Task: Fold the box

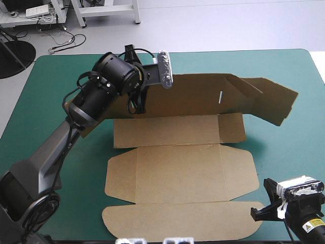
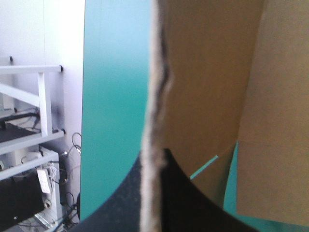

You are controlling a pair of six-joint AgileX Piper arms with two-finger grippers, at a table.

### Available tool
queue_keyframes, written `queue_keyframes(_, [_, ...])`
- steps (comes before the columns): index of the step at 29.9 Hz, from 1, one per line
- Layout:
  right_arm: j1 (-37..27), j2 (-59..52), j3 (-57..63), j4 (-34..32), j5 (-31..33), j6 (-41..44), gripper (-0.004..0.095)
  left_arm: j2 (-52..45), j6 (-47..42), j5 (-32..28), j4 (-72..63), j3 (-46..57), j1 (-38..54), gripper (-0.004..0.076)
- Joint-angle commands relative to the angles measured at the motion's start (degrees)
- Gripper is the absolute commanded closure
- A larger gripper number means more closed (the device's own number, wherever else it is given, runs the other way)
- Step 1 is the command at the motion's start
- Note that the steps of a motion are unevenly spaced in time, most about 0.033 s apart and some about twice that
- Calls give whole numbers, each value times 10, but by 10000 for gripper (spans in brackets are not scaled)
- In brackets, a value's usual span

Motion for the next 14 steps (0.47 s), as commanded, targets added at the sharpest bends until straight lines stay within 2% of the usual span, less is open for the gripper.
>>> queue_keyframes(1, [-3, 11, -18, 11, -31, -2, 926, -32, -10, -37, 34, -5, -38, 734])
queue_keyframes(6, [-3, 24, -47, 11, -29, 12, 926, -32, -79, -96, 122, 57, -64, 734])
queue_keyframes(14, [-3, 119, -157, 9, -40, 25, 926, -51, -289, -227, 309, 189, -84, 734])
